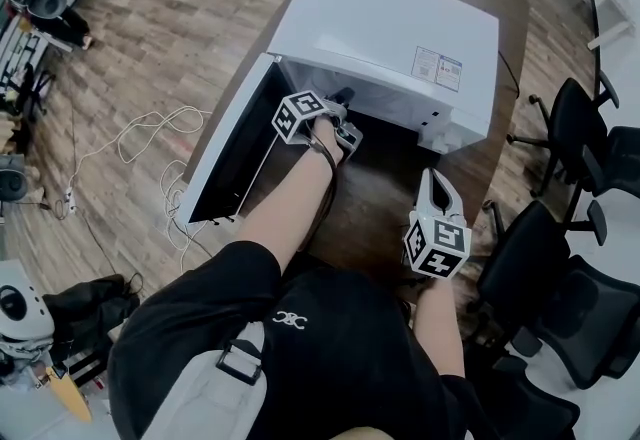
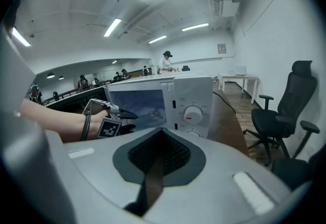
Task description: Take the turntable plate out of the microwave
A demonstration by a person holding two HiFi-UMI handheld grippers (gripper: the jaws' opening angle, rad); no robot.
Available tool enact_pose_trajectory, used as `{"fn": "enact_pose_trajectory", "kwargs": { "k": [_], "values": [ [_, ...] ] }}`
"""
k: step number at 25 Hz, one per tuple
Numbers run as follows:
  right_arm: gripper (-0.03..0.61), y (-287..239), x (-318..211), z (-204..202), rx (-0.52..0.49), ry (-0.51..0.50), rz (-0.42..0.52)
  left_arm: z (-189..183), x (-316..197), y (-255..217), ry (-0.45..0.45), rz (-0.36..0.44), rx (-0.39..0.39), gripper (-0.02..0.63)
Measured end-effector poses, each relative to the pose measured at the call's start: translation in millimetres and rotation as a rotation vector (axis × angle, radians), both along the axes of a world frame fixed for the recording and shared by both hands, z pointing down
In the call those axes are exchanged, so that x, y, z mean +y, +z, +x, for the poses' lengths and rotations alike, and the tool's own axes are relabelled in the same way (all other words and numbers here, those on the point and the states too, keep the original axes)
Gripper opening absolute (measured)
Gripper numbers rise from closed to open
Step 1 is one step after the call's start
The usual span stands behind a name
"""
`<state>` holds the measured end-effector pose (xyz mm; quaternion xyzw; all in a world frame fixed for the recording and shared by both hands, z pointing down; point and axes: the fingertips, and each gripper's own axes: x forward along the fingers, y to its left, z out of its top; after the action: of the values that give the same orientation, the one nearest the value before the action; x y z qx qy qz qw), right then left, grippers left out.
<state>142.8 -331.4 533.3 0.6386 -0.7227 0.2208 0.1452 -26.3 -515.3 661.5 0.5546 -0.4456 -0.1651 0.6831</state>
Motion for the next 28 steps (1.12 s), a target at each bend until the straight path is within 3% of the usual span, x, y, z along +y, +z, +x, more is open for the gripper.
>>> {"fn": "enact_pose_trajectory", "kwargs": {
  "k": [18,28],
  "values": [
    [0.009,5.2,2.4,9.8,0.002,0.018,-0.011,6.4,-14.6,8.2,0.019,-0.033,-0.007,0.163],
    [0.009,11.8,0.8,8.2,0.012,0.008,-0.040,9.4,-29.0,4.6,0.007,-0.005,0.080,0.143]
  ]
}}
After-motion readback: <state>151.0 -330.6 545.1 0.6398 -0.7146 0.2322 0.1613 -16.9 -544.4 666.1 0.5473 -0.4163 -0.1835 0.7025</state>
